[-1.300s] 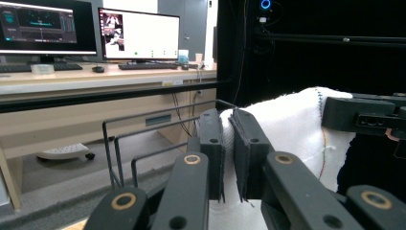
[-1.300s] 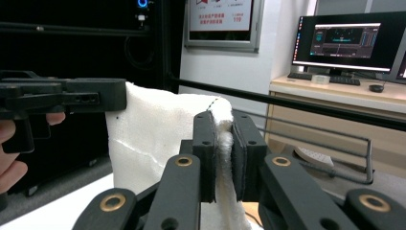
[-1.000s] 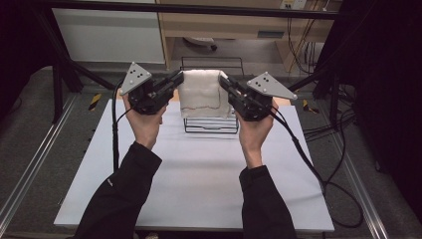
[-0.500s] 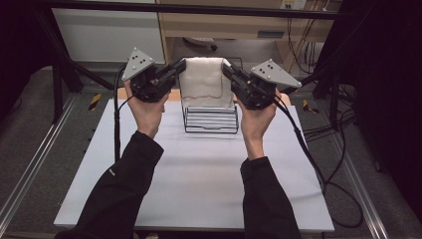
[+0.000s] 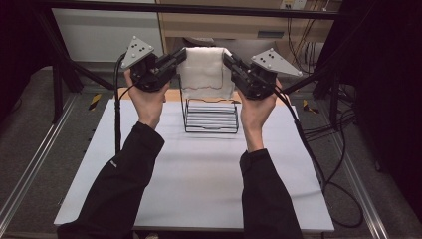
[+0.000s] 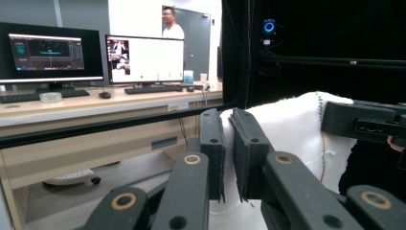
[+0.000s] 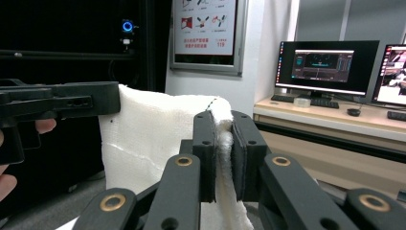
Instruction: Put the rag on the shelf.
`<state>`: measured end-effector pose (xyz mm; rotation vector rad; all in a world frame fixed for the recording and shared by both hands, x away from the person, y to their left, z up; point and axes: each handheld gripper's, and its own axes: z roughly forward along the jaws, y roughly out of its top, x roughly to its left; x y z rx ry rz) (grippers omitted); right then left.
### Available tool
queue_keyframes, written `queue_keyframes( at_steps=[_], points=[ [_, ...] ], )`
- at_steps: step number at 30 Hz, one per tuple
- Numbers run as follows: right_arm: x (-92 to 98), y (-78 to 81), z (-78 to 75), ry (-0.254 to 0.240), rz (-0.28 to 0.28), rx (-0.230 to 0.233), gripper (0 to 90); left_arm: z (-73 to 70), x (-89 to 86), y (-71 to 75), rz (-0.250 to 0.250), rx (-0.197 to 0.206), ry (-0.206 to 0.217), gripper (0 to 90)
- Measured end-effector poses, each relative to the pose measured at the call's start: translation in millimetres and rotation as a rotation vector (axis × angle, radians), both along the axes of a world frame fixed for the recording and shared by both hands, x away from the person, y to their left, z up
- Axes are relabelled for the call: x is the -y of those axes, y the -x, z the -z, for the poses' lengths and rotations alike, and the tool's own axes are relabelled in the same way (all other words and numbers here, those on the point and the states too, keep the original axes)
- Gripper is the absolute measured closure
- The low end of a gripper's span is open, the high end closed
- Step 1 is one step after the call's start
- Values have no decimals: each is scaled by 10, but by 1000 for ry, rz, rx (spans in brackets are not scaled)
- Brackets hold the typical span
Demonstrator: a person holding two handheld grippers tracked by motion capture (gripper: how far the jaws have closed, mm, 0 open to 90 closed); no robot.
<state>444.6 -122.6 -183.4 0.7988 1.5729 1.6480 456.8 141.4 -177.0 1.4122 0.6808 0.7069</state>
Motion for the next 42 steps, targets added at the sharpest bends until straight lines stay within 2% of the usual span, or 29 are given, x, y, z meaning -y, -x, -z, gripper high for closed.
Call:
queue_keyframes(
  at_steps=[15,29,42],
  points=[
    [-30,-161,-105,-3,8,3,821,-95,-1,-159,-18,5,6,830],
    [-62,-333,-253,-4,14,11,820,-274,-9,-303,-31,15,14,830],
    [-93,-542,-341,6,29,1,820,-330,11,-495,-54,11,6,830]
  ],
)
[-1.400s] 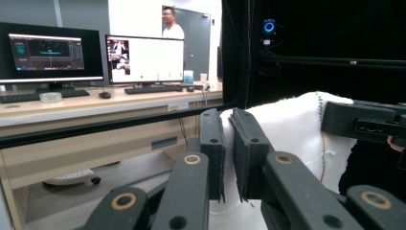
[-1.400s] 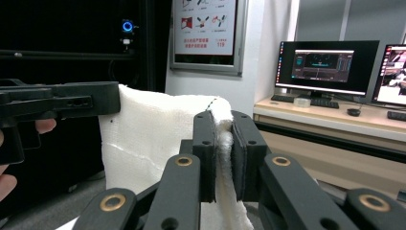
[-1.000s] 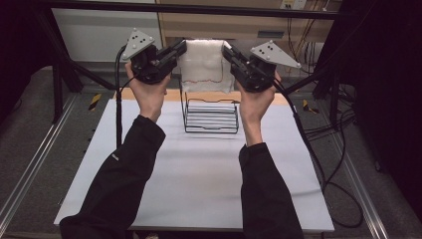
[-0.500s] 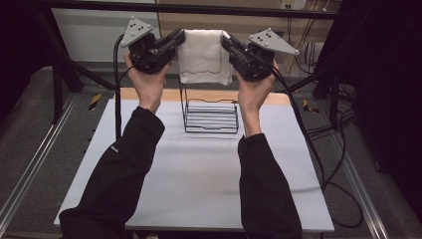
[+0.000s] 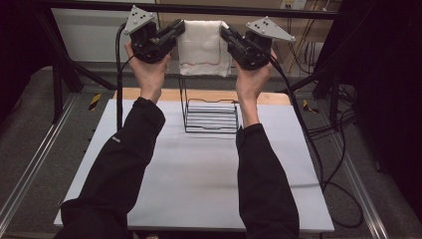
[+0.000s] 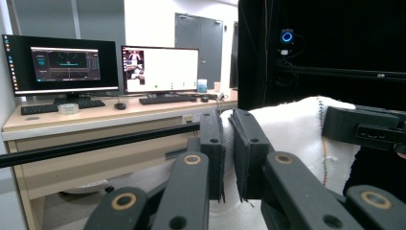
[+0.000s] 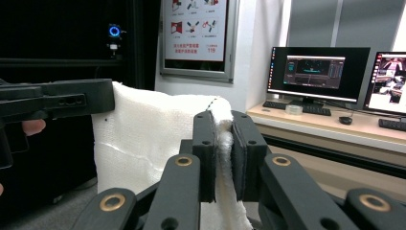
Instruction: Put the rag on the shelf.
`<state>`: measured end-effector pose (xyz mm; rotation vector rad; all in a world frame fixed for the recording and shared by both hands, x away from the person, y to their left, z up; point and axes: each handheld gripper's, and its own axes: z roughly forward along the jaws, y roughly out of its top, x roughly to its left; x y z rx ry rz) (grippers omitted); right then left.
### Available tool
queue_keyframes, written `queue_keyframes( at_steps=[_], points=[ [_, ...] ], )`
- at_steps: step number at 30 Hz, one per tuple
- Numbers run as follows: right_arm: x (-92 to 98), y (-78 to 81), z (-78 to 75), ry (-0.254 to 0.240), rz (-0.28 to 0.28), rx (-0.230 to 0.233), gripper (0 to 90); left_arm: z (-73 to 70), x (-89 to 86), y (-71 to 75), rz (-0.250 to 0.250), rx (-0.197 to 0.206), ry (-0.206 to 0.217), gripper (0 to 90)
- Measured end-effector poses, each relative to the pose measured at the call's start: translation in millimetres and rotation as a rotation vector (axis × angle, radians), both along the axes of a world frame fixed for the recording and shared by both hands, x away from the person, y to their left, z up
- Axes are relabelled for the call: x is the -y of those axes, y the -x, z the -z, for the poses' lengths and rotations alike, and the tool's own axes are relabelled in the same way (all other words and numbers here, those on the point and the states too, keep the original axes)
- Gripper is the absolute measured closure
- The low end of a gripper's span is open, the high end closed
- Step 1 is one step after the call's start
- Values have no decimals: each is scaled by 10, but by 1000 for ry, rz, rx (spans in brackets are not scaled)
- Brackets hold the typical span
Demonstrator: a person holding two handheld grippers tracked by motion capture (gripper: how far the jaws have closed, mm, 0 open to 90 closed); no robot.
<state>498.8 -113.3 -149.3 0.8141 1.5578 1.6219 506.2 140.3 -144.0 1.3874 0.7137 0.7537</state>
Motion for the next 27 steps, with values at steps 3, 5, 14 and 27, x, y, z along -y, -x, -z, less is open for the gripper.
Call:
queue_keyframes(
  at_steps=[3,5,14,27],
  points=[
    [-4,-52,8,3,7,-12,819,32,8,-46,-2,-8,-3,831],
    [-13,-89,21,7,12,-19,819,56,11,-94,-6,-21,6,830],
    [-55,-258,102,19,24,-50,819,130,-5,-236,-16,-48,0,831],
    [-2,-365,238,23,32,-88,818,274,56,-347,-17,-70,-56,830]
  ],
)
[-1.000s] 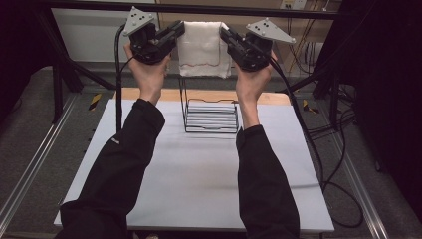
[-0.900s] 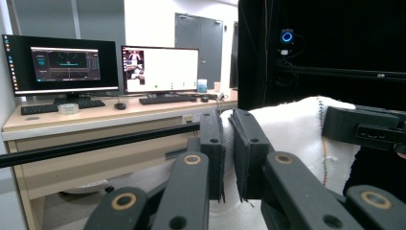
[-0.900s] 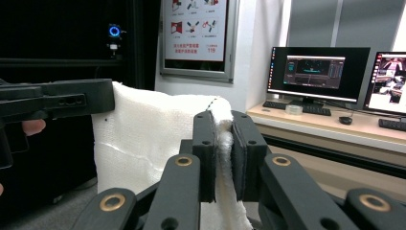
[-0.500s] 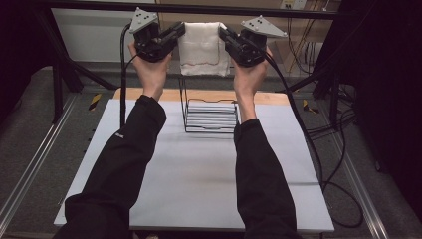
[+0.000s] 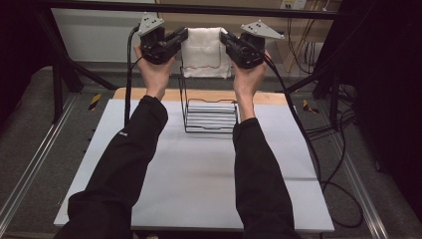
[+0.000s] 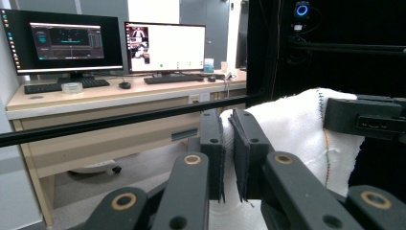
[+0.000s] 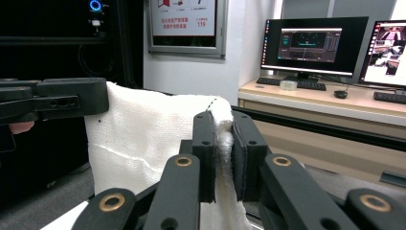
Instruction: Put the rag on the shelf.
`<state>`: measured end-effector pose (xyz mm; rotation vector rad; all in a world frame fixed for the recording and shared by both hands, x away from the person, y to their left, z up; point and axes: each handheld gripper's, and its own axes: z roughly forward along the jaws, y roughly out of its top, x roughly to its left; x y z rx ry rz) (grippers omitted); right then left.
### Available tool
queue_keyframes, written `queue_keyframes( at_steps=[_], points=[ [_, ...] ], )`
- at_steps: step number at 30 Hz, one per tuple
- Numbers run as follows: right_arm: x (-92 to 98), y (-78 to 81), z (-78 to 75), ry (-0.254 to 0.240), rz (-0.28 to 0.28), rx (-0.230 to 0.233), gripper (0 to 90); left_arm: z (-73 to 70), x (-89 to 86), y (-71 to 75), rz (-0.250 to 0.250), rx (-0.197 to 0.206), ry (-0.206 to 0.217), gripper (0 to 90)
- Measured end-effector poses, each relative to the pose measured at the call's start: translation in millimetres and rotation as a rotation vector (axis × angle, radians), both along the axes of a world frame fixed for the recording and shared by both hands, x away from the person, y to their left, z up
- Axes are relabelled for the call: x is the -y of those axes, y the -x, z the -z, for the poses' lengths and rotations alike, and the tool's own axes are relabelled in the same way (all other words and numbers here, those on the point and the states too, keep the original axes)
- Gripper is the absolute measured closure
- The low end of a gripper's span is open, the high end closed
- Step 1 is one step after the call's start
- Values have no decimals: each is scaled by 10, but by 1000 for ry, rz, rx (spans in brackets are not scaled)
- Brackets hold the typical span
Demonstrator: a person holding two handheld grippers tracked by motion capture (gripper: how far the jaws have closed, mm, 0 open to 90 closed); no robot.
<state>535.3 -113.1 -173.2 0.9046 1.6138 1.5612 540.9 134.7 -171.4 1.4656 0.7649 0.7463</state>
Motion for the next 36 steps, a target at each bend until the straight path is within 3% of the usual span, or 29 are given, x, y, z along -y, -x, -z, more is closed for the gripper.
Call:
queue_keyframes(
  at_steps=[18,36],
  points=[
    [83,5,199,11,-5,-41,817,199,43,12,24,-33,-36,830],
    [116,182,364,16,-27,-57,813,342,18,195,60,-54,-47,829]
  ],
)
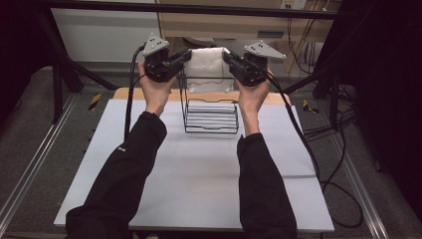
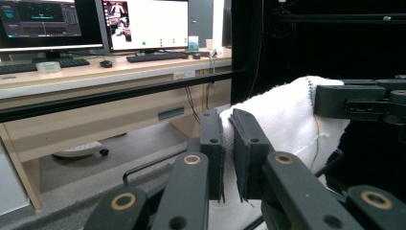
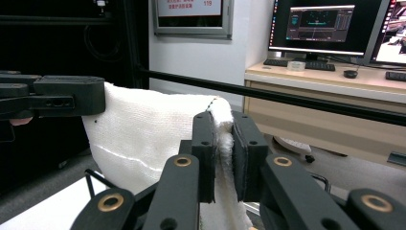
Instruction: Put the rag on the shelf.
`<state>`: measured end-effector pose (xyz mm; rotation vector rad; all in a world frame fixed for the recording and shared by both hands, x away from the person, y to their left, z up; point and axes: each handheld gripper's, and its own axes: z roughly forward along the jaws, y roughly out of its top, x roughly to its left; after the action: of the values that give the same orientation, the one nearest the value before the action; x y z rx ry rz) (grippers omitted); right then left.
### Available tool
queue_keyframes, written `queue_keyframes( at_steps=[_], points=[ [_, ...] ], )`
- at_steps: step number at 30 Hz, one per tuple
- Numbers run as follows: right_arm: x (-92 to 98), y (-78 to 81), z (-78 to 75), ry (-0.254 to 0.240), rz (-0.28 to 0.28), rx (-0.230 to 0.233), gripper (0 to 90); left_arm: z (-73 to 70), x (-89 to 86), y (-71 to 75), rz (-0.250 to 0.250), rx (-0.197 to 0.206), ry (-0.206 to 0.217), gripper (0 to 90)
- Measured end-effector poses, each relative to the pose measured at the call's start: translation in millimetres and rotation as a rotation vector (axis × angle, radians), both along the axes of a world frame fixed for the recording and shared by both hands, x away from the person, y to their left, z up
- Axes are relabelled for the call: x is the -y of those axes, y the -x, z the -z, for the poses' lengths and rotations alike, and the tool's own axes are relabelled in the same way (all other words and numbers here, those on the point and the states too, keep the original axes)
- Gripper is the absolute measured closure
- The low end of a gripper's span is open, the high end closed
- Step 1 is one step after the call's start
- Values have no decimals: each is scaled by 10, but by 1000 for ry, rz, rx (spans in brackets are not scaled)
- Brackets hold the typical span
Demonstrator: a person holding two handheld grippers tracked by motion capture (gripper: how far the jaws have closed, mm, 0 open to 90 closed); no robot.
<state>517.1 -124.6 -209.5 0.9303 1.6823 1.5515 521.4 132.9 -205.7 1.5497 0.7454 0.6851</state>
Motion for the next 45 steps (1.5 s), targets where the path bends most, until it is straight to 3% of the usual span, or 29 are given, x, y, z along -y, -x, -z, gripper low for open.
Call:
queue_keyframes(
  at_steps=[12,27,38,45],
  points=[
    [10,107,24,21,1,5,812,33,22,84,3,-8,-4,828],
    [54,196,99,27,-16,-9,807,107,-9,185,31,-12,-44,824],
    [50,305,131,72,-33,-29,803,164,-31,261,61,-48,-48,816],
    [86,360,195,68,-55,-50,803,210,-22,312,76,-77,-52,808]
  ],
)
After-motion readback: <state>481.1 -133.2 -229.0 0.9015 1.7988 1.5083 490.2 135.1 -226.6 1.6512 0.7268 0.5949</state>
